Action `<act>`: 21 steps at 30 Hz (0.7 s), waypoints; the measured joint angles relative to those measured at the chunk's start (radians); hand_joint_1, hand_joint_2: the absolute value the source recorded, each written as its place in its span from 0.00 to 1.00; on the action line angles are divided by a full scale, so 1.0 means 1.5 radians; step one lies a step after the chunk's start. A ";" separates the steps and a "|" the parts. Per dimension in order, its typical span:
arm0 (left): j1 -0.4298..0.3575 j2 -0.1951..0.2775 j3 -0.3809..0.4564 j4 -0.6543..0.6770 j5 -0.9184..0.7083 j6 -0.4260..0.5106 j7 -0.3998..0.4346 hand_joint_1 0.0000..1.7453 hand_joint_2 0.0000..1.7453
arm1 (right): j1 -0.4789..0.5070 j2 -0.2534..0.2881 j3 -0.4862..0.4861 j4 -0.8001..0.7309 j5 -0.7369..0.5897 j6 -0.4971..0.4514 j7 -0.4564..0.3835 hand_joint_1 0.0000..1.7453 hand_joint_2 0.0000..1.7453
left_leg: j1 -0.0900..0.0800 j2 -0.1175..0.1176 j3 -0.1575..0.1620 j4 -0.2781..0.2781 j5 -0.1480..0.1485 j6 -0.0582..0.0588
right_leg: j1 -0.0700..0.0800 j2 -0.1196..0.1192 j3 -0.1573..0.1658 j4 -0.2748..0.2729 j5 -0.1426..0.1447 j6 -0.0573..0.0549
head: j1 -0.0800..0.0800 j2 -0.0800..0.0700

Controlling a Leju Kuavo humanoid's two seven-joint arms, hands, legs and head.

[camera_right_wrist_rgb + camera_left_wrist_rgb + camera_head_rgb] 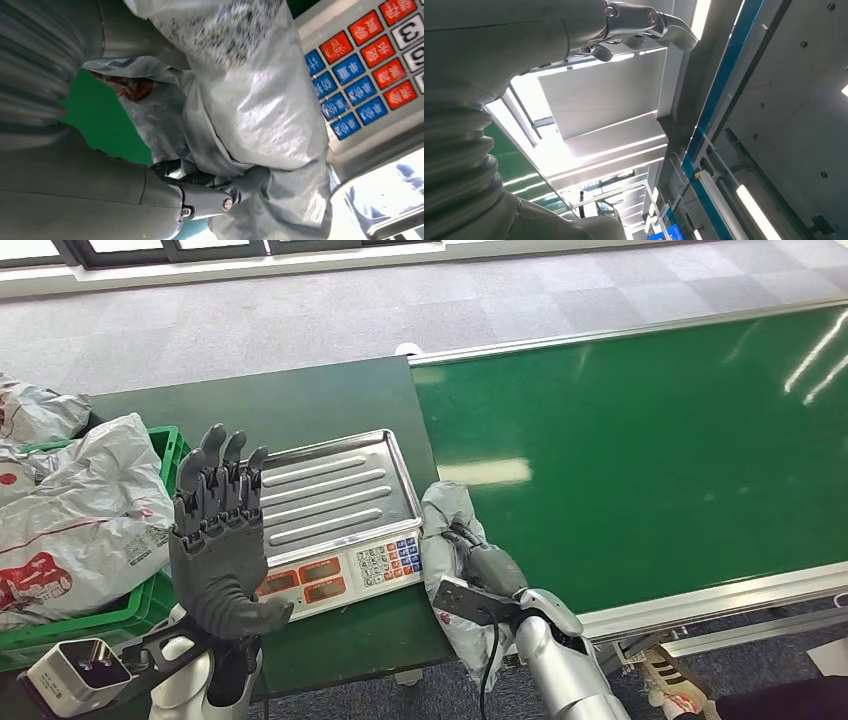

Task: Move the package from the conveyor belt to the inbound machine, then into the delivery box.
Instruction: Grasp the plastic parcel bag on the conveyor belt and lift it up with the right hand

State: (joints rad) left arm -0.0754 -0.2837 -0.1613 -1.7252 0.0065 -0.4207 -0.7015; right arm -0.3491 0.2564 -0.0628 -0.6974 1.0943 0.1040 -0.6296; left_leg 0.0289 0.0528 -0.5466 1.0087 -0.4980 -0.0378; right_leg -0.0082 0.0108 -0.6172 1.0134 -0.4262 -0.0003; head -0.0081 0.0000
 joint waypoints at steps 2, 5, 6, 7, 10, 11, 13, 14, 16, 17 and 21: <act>0.000 0.000 -0.001 -0.001 0.000 0.006 0.000 0.00 1.00 | 0.000 0.000 0.023 -0.002 -0.016 0.000 0.005 1.00 1.00 | 0.000 0.000 0.000 -0.001 0.000 -0.001 | 0.000 0.000 0.000 0.000 0.000 -0.001 | 0.000 0.000; 0.000 0.000 -0.001 -0.002 0.000 0.011 0.000 0.00 1.00 | 0.000 0.000 0.052 -0.004 -0.026 -0.001 0.010 1.00 1.00 | 0.000 -0.001 0.000 -0.001 0.001 -0.001 | 0.000 -0.001 0.000 0.000 0.000 -0.001 | 0.000 0.000; 0.000 0.000 -0.001 -0.002 -0.001 0.013 0.000 0.00 1.00 | 0.000 0.000 0.059 -0.005 -0.028 -0.001 0.011 1.00 1.00 | 0.000 -0.001 0.000 -0.001 0.001 -0.001 | 0.000 -0.002 0.000 0.000 0.000 -0.001 | 0.000 0.000; 0.000 0.000 -0.001 -0.003 -0.001 0.015 0.000 0.00 1.00 | -0.001 0.000 0.067 -0.005 -0.031 -0.001 0.012 1.00 1.00 | 0.000 -0.002 0.000 -0.001 0.002 -0.001 | 0.000 -0.002 0.000 0.000 0.000 -0.001 | 0.000 0.000; 0.000 0.000 -0.001 -0.004 -0.002 0.018 0.000 0.00 1.00 | -0.001 0.001 0.085 -0.005 -0.040 -0.001 0.013 1.00 1.00 | 0.000 -0.003 0.000 -0.001 0.002 -0.001 | 0.000 -0.004 0.000 0.000 0.000 -0.001 | 0.000 0.000; 0.000 0.000 -0.001 -0.005 -0.002 0.018 0.000 0.00 1.00 | -0.001 0.001 0.089 -0.005 -0.041 -0.001 0.013 1.00 1.00 | 0.000 -0.003 -0.001 -0.001 0.002 -0.001 | 0.000 -0.004 0.001 0.000 0.000 -0.001 | 0.000 0.000; 0.001 0.000 -0.001 -0.006 -0.002 0.018 0.000 0.00 1.00 | -0.001 0.001 0.096 -0.005 -0.042 -0.001 0.013 1.00 1.00 | -0.001 -0.003 -0.001 -0.001 0.002 -0.001 | 0.000 -0.004 0.001 0.000 0.000 -0.001 | 0.000 0.000; 0.001 0.000 -0.001 -0.007 -0.002 0.018 0.000 0.00 1.00 | -0.001 0.001 0.099 -0.005 -0.043 -0.001 0.013 1.00 1.00 | -0.001 -0.004 -0.001 -0.001 0.002 -0.001 | 0.000 -0.004 0.001 0.000 0.000 -0.001 | 0.000 0.000; 0.001 0.001 -0.001 -0.007 -0.002 0.019 0.000 0.00 1.00 | -0.001 0.001 0.104 -0.005 -0.045 -0.001 0.013 1.00 1.00 | -0.001 -0.004 -0.001 -0.001 0.002 -0.001 | -0.001 -0.005 0.001 0.000 0.000 -0.001 | 0.000 0.000; 0.001 0.001 -0.001 -0.007 -0.002 0.019 0.000 0.00 1.00 | -0.001 0.001 0.106 -0.005 -0.046 -0.003 0.013 1.00 1.00 | -0.001 -0.004 -0.001 -0.001 0.002 -0.001 | -0.001 -0.005 0.001 0.000 0.000 -0.001 | 0.000 0.000; 0.004 0.001 -0.001 -0.009 -0.002 0.022 0.000 0.00 1.00 | -0.001 0.000 0.117 -0.008 -0.048 -0.018 0.014 1.00 1.00 | -0.001 -0.004 -0.001 -0.001 0.002 -0.001 | -0.001 -0.005 0.001 0.000 0.000 -0.001 | 0.000 0.000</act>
State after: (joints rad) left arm -0.0700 -0.2818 -0.1629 -1.7386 0.0032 -0.3879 -0.7019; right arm -0.3502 0.2570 0.1124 -0.7090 1.0220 0.0763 -0.6079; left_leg 0.0274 0.0467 -0.5481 1.0074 -0.4953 -0.0396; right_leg -0.0097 0.0035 -0.6164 1.0136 -0.4264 -0.0014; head -0.0082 0.0000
